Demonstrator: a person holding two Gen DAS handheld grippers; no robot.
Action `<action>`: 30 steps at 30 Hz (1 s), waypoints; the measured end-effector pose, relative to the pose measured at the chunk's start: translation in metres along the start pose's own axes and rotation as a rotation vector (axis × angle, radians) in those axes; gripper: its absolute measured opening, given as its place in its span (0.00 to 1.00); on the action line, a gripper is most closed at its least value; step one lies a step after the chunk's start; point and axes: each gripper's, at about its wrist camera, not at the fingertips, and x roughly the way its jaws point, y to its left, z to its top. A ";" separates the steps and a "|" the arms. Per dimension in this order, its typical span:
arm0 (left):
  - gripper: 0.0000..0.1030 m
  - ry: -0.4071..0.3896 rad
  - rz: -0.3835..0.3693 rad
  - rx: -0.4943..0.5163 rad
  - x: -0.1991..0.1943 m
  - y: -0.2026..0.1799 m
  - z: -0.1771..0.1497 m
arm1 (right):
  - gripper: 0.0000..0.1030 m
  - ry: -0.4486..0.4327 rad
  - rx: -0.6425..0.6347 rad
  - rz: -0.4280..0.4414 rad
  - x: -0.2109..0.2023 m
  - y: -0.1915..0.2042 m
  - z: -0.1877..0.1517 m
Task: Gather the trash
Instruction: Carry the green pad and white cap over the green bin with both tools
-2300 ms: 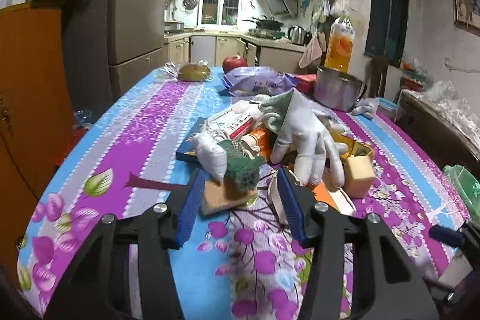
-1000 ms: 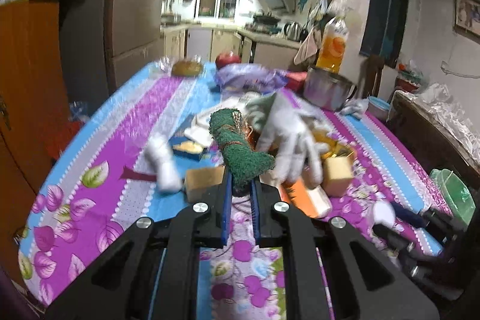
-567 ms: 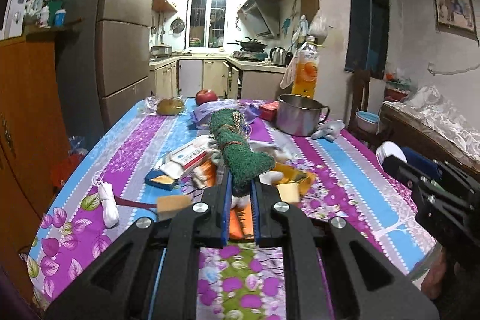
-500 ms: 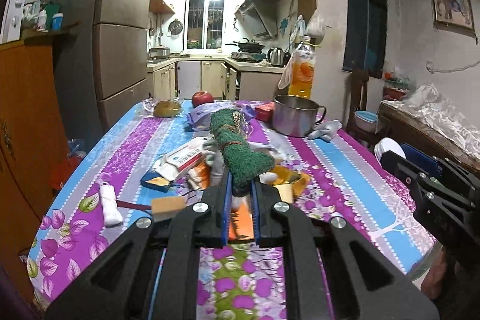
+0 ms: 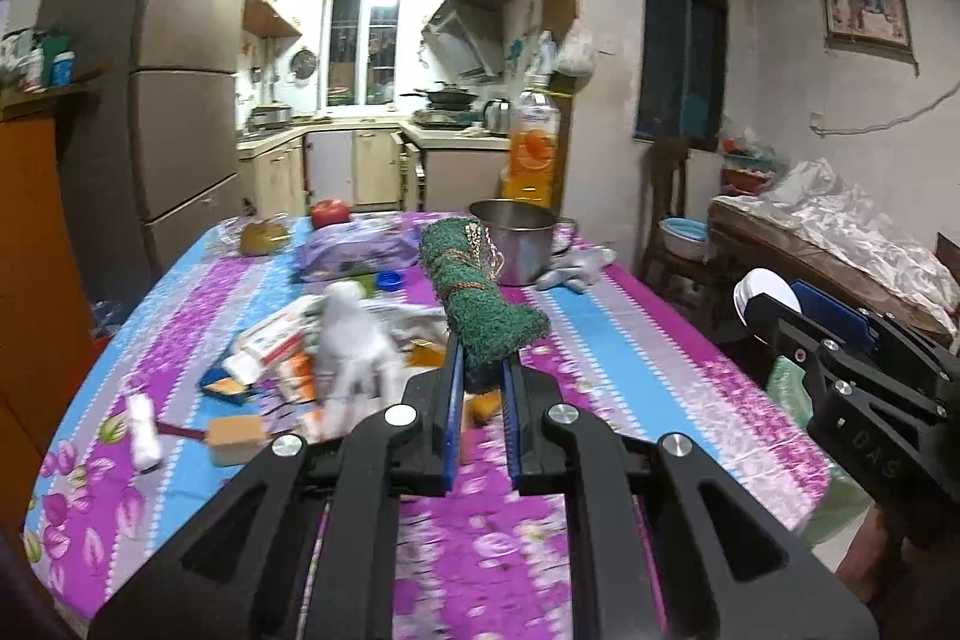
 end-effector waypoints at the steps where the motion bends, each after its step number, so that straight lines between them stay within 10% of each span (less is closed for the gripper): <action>1: 0.10 -0.001 -0.012 0.005 0.002 -0.006 0.002 | 0.39 -0.003 0.007 -0.023 -0.004 -0.011 0.002; 18: 0.10 0.066 -0.304 0.117 0.045 -0.168 0.020 | 0.39 0.081 0.107 -0.329 -0.063 -0.200 -0.002; 30: 0.10 0.323 -0.458 0.207 0.098 -0.284 -0.009 | 0.39 0.356 0.203 -0.386 -0.043 -0.348 -0.035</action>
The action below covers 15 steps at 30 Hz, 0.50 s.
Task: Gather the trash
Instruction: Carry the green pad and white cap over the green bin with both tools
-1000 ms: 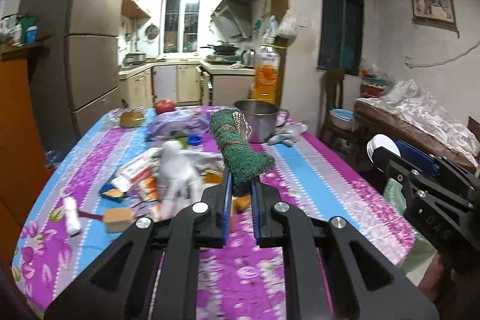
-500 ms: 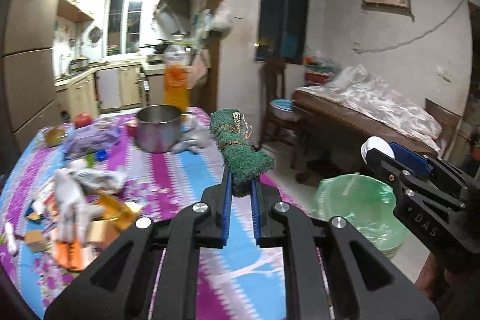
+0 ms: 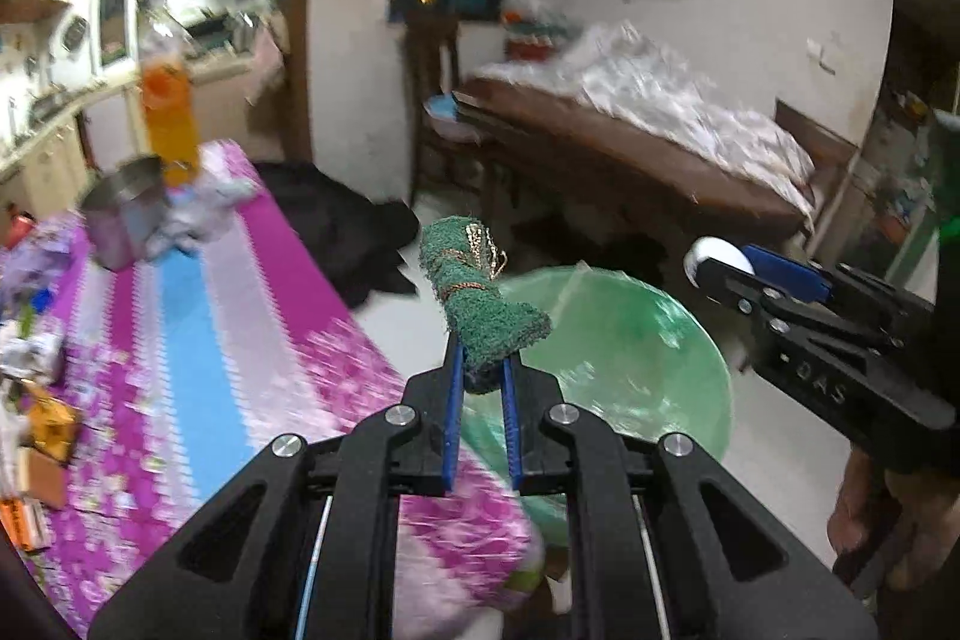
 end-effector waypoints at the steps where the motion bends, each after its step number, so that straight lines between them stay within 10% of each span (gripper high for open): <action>1: 0.10 0.024 -0.009 0.000 0.008 -0.004 0.001 | 0.39 0.024 -0.002 -0.003 0.009 -0.002 0.000; 15: 0.10 0.366 -0.108 -0.043 0.091 -0.042 0.010 | 0.39 0.334 -0.027 0.013 0.107 -0.038 -0.018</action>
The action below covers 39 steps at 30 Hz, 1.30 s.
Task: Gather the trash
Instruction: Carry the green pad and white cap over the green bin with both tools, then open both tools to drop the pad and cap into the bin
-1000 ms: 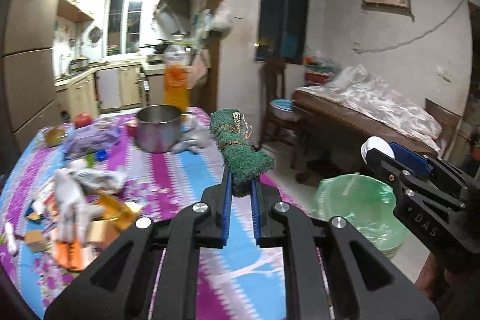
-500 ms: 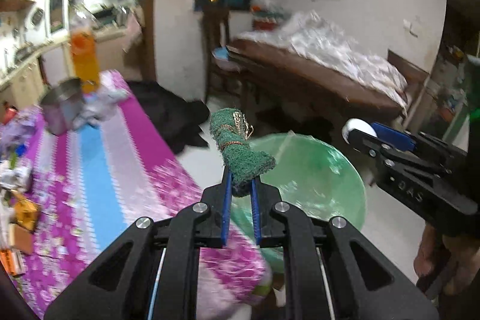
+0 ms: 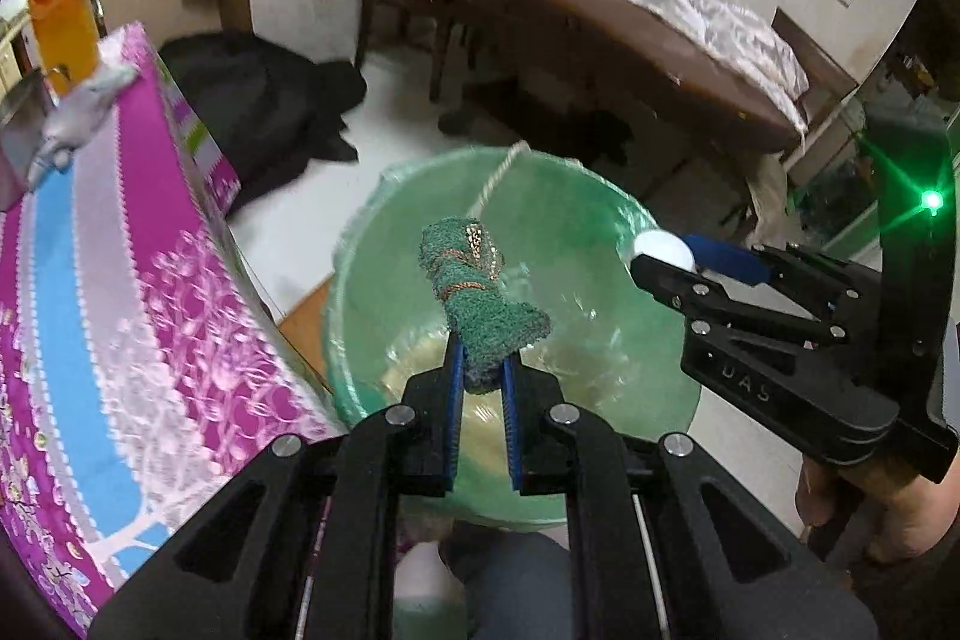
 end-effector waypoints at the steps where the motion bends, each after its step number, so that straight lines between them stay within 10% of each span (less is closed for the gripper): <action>1: 0.10 0.015 -0.003 -0.001 0.004 -0.001 0.000 | 0.39 0.004 -0.001 0.001 -0.001 0.001 0.000; 20: 0.13 0.030 0.001 -0.027 0.010 -0.003 0.007 | 0.41 0.025 -0.002 0.041 -0.002 -0.003 -0.001; 25: 0.47 0.007 0.002 -0.043 0.007 0.001 0.008 | 0.59 0.010 0.010 0.049 -0.005 -0.005 -0.002; 39: 0.47 -0.020 0.005 -0.036 0.000 0.013 -0.003 | 0.59 -0.061 -0.004 0.029 -0.023 0.002 -0.002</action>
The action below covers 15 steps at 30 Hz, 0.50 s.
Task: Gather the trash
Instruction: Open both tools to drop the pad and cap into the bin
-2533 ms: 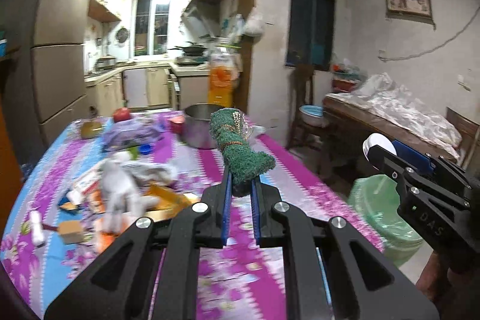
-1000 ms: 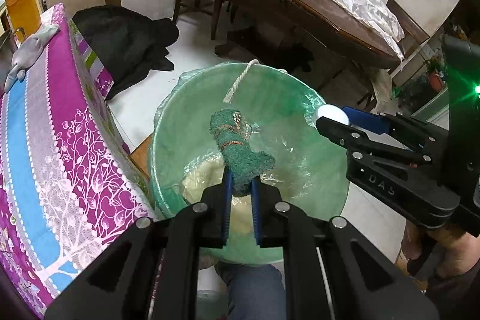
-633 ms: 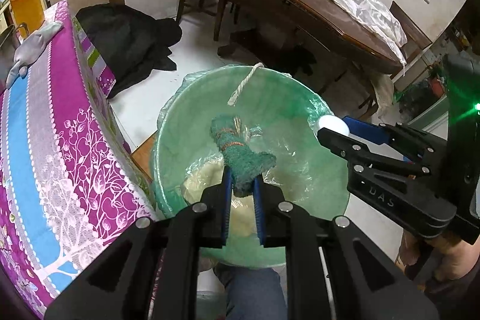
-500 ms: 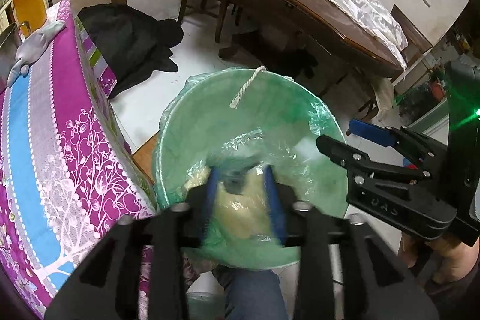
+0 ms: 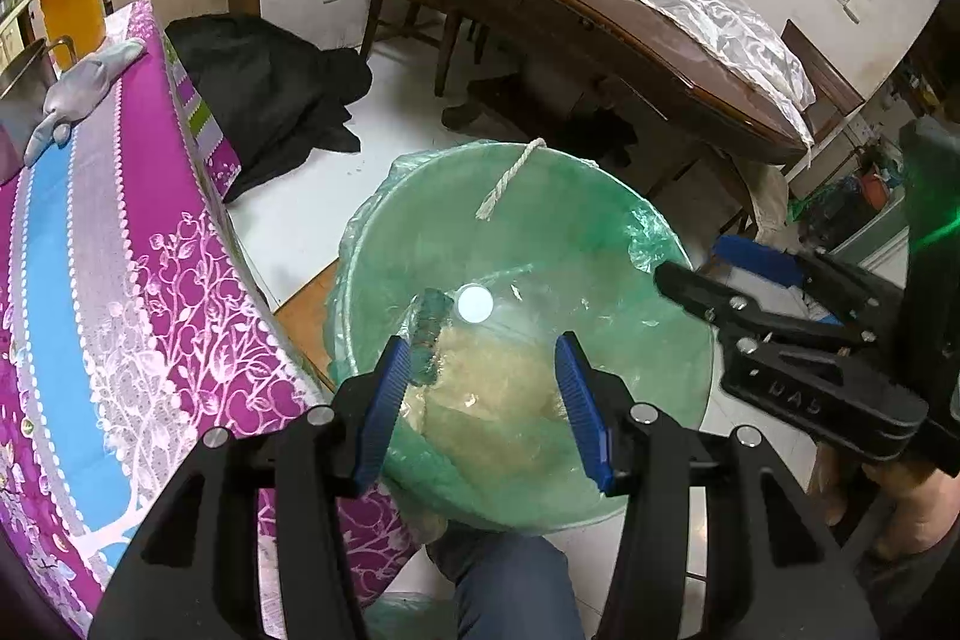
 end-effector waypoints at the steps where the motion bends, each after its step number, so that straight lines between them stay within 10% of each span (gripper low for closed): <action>1: 0.49 -0.015 0.008 0.010 -0.003 0.001 -0.002 | 0.59 -0.036 -0.009 -0.011 -0.007 0.005 -0.001; 4: 0.69 -0.114 0.065 0.063 -0.023 0.007 -0.013 | 0.68 -0.201 -0.050 -0.038 -0.041 0.031 -0.009; 8: 0.71 -0.196 0.118 0.088 -0.051 0.031 -0.030 | 0.79 -0.384 -0.074 0.003 -0.076 0.071 -0.028; 15: 0.75 -0.309 0.307 -0.066 -0.127 0.155 -0.083 | 0.83 -0.468 -0.121 0.231 -0.085 0.159 -0.049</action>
